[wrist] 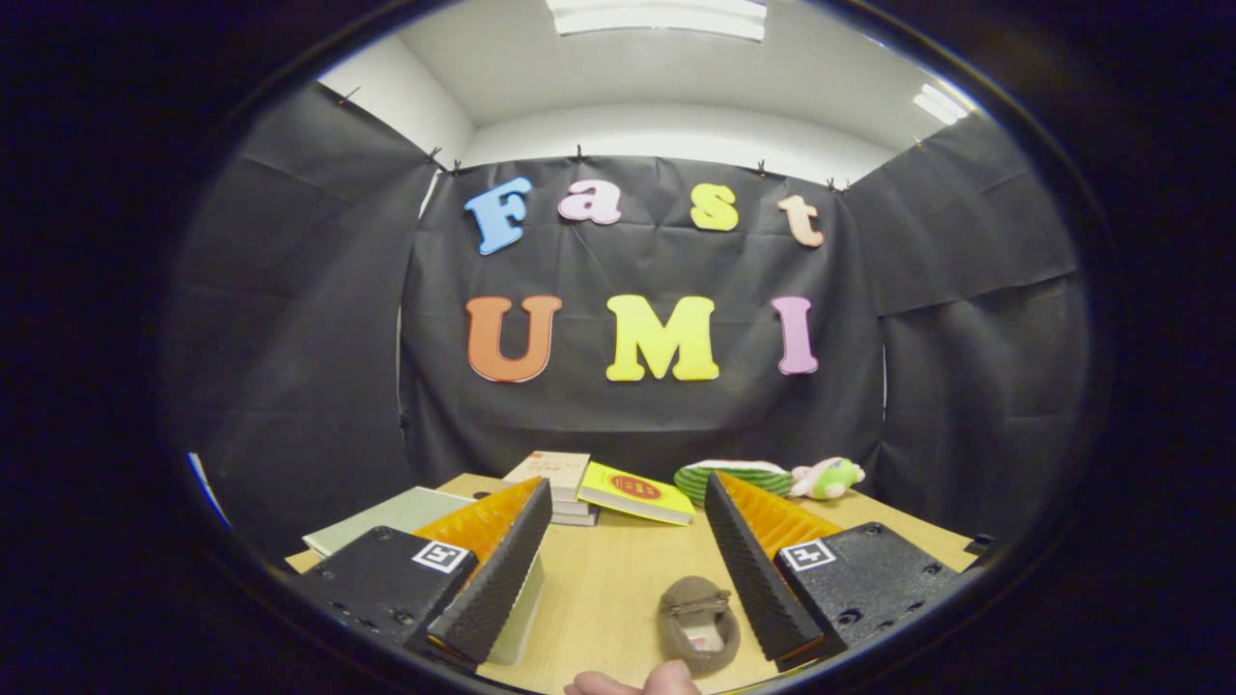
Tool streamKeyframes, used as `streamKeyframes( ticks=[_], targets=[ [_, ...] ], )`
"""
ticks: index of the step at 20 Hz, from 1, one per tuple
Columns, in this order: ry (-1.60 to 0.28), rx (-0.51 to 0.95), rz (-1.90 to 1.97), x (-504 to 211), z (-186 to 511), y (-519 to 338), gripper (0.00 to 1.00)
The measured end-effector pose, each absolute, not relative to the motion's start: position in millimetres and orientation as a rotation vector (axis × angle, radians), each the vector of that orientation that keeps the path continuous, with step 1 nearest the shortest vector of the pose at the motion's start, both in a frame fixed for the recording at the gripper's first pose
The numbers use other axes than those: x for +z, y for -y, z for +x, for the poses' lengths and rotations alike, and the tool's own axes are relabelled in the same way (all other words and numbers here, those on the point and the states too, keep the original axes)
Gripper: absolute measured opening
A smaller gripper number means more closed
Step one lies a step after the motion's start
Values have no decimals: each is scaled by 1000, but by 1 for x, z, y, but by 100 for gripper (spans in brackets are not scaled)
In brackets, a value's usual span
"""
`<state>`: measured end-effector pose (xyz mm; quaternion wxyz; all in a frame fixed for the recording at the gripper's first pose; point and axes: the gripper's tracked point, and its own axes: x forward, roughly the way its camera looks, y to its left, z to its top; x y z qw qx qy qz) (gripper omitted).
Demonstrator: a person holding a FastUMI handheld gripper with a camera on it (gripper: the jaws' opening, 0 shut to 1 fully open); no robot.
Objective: Open the storage box then place both shoes into the box .Put the left shoe in first, then the right shoe, with the right side of both shoes facing outward in a uniform manner.
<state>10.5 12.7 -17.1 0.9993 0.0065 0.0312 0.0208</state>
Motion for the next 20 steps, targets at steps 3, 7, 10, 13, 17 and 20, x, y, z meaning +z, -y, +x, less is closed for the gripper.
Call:
streamKeyframes(
  ticks=[3,7,10,13,17,20],
  targets=[
    [-57,40,12,-15,12,-14,100],
    [-59,53,16,-16,14,-18,100],
    [-77,84,26,-21,15,-25,100],
    [-89,73,4,-23,17,-21,100],
    [-97,128,-44,-20,20,-31,100],
    [-153,254,-9,-29,20,-49,100]
  ],
)
